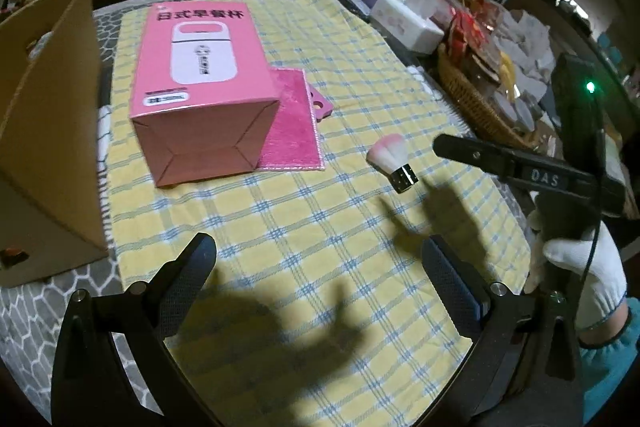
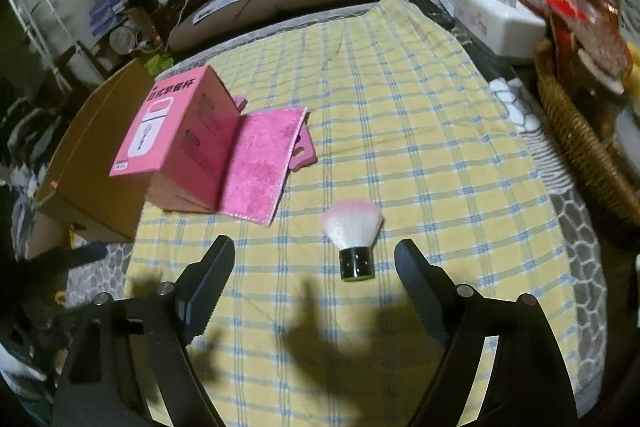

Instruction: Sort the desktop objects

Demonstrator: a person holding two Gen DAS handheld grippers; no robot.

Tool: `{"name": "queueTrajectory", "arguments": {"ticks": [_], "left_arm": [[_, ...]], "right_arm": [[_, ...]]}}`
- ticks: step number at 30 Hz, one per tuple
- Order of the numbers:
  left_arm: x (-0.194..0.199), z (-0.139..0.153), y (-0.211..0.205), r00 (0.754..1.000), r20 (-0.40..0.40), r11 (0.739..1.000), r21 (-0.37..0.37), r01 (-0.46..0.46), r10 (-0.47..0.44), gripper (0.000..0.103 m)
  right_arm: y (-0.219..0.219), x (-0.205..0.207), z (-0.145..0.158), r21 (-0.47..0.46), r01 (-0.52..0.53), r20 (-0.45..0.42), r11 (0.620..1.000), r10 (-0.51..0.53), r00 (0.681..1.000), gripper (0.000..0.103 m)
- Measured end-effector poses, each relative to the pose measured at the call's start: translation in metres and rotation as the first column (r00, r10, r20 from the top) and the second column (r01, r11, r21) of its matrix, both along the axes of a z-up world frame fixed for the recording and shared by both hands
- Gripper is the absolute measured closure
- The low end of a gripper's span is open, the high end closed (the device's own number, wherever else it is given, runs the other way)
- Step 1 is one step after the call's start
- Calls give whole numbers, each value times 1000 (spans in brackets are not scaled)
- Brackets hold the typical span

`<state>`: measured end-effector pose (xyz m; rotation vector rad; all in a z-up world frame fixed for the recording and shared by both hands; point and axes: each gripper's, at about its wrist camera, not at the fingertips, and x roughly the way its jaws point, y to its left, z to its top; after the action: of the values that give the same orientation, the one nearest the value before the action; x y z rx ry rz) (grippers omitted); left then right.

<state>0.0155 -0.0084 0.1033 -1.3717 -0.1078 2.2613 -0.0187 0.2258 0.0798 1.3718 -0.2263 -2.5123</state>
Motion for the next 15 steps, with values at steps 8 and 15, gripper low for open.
{"name": "queueTrajectory", "arguments": {"ticks": [8, 15], "left_arm": [[-10, 0, -16, 993, -111, 998, -14, -54, 52, 0], [-38, 17, -48, 970, -183, 987, 8, -162, 160, 0]], "right_arm": [[-9, -25, -11, -31, -28, -1, 999, 28, 1000, 21], [-28, -43, -9, -171, -70, -6, 983, 70, 998, 21]]}}
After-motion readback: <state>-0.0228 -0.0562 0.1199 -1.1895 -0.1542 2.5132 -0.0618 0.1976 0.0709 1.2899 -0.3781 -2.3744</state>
